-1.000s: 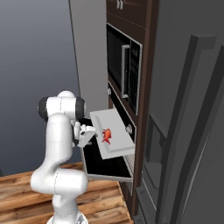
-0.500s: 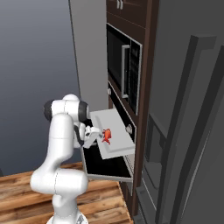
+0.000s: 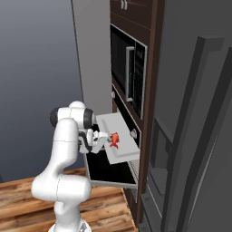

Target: Place the fish on the top rack of the oven, and slide the tray back inside. Close the oven door.

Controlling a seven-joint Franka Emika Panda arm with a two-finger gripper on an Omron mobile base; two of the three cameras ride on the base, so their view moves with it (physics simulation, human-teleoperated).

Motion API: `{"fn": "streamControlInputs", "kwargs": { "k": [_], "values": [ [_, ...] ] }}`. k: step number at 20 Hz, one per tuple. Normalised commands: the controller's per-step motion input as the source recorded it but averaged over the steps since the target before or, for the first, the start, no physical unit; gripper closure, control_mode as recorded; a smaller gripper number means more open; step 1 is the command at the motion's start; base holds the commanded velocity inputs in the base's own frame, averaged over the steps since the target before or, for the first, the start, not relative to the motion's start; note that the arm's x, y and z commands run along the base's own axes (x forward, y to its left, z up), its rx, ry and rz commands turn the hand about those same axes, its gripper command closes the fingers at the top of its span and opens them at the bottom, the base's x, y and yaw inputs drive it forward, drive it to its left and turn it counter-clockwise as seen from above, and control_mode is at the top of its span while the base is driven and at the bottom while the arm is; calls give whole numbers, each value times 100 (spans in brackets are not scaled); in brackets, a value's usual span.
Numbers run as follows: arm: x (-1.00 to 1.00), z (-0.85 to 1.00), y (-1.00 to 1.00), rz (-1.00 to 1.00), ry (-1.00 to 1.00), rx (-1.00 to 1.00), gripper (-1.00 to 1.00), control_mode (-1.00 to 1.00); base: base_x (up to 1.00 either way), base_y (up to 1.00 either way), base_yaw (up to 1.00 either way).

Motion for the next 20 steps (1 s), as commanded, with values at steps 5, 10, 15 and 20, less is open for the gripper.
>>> {"fn": "streamControlInputs", "kwargs": {
  "k": [5,10,15,20],
  "values": [
    [24,-3,-39,0,-2,0,-100,-100,0,0,0],
    [30,0,-55,0,-3,0,-100,-100,0,0,0],
    [28,0,-67,0,-3,0,-100,-100,0,0,0],
    [18,0,-54,0,-2,0,-100,-100,0,0,0]
  ]
}}
